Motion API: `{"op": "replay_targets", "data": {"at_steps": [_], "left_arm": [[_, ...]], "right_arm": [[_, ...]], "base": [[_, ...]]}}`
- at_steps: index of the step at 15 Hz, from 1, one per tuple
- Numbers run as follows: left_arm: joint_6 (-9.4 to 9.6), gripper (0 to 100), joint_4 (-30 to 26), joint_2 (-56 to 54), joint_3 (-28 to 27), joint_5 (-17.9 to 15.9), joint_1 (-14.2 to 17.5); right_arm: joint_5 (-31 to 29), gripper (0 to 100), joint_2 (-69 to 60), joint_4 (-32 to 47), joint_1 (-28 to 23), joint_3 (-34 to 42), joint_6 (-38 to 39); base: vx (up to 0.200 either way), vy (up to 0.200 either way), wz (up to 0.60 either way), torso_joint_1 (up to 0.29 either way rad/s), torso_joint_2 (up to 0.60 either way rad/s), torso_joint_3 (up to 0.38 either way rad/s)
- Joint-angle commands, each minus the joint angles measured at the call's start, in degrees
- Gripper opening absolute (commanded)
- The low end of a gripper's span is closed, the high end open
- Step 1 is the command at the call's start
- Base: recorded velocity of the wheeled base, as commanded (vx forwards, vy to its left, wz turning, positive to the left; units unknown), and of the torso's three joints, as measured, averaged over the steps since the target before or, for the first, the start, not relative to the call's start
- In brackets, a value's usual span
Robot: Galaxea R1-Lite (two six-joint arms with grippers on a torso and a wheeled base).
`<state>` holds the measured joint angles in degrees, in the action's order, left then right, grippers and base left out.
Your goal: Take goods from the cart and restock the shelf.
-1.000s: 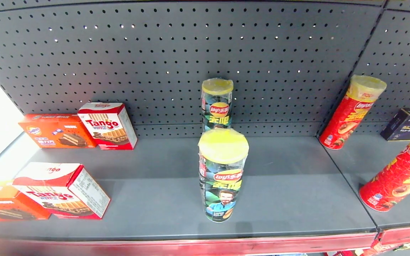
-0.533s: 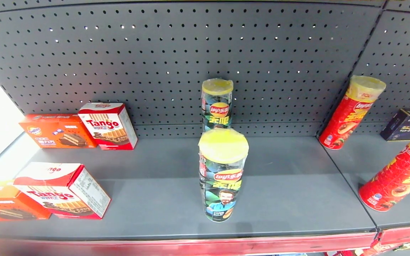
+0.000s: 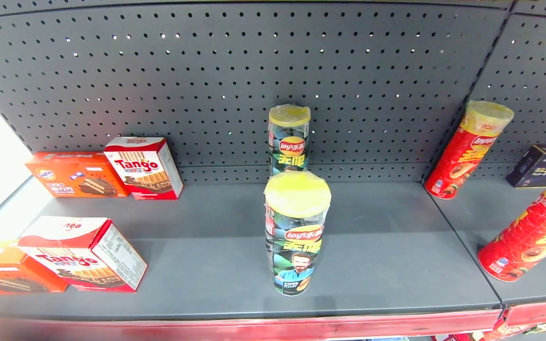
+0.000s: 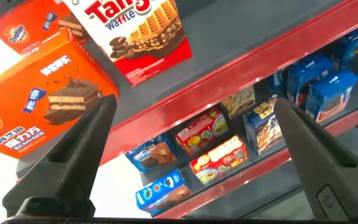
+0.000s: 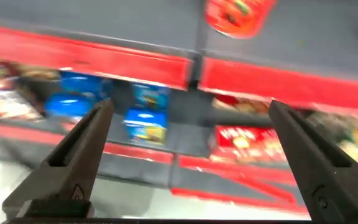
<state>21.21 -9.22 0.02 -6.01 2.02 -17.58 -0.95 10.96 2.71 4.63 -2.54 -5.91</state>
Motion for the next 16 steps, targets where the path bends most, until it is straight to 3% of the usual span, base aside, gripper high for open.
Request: {"op": "replay_targets", "data": {"at_steps": [1,3,6,7,9,10,11,12,14,16], "left_arm": [[-0.03,100,0.0,0.0,0.0,0.0,0.0],[0.15,100,0.0,0.0,0.0,0.0,0.0],[0.15,100,0.0,0.0,0.0,0.0,0.1],[0.15,100,0.0,0.0,0.0,0.0,0.1],[-0.12,100,0.0,0.0,0.0,0.0,0.0],[-0.21,100,0.0,0.0,0.0,0.0,0.0],[-0.47,100,0.0,0.0,0.0,0.1,0.0],[-1.00,100,0.0,0.0,0.0,0.6,0.0],[-1.35,100,0.0,0.0,0.0,1.0,0.0],[-3.46,100,0.0,0.0,0.0,1.1,0.1]], "right_arm": [[0.2,100,-3.9,0.0,-3.4,0.0,0.3],[-0.7,100,-10.3,-1.0,-4.5,0.4,2.1],[-8.9,100,-9.8,-3.3,-4.8,1.2,5.6],[-6.1,100,-9.6,-3.4,-4.3,1.2,6.3],[9.6,100,-10.3,-3.6,-4.7,1.5,5.3],[5.3,100,-10.0,-3.4,-4.8,1.4,5.6],[-4.3,100,-9.6,-3.2,-5.0,2.3,7.5],[-4.9,100,-9.5,-2.9,-5.1,2.4,9.2],[-3.0,100,-10.3,-2.8,-4.7,2.4,5.3],[-3.1,100,-10.5,-2.9,-4.6,2.5,6.4]], "base": [[0.000,0.000,0.00,0.000,0.00,0.000],[0.000,0.000,0.00,0.000,0.00,0.000],[0.000,0.000,0.00,0.000,0.00,0.000],[0.000,0.000,0.00,0.000,0.00,0.000],[0.000,0.000,0.00,0.000,0.00,0.000],[0.000,0.000,0.00,0.000,0.00,0.000],[0.000,0.000,0.00,0.000,0.00,0.000],[0.000,0.000,0.00,0.000,0.00,0.000],[0.000,0.000,0.00,0.000,0.00,0.000],[0.000,0.000,0.00,0.000,0.00,0.000]]}}
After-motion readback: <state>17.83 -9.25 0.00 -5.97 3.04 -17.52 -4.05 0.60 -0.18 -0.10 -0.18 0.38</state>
